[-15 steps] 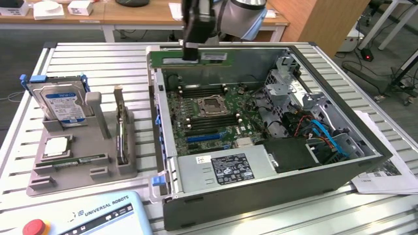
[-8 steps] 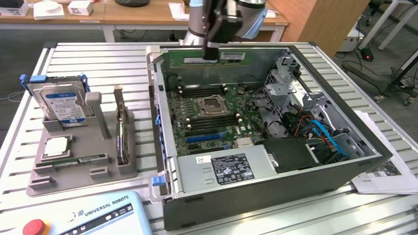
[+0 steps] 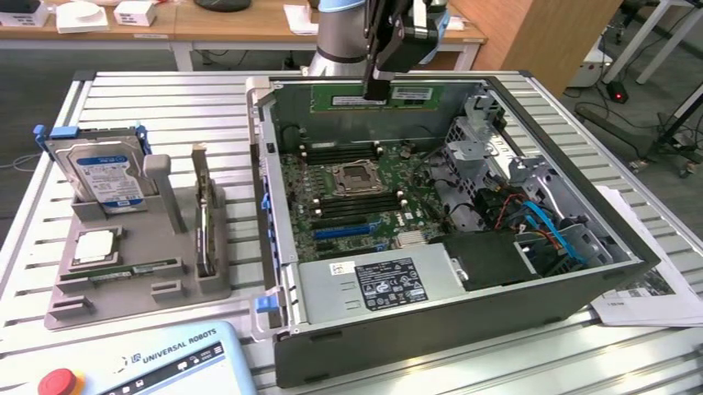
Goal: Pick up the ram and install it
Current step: 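Pick up the ram and move it above insertion slot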
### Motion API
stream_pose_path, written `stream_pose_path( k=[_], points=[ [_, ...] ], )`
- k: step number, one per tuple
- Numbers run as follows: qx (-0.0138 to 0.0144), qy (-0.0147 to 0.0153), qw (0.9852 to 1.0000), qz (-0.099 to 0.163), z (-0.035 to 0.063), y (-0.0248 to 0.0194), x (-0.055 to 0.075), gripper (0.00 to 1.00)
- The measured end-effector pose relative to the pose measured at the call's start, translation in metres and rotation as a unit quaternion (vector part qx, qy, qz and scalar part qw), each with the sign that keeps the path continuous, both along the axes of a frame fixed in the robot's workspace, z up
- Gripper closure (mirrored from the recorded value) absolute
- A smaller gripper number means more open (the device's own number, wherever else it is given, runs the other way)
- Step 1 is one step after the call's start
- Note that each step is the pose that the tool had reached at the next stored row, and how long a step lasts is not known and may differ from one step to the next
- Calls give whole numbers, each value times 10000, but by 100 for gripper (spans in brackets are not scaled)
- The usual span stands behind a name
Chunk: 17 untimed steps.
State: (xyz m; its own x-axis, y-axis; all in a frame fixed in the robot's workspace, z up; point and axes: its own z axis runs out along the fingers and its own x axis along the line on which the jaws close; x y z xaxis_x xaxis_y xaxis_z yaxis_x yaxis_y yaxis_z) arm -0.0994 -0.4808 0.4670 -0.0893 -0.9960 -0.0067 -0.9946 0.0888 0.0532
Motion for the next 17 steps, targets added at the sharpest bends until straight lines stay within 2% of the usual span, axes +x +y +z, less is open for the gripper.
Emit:
stream_pose_path(
  k=[17],
  points=[
    [-1,0,10000,0,-8,0,113,87]
  ],
)
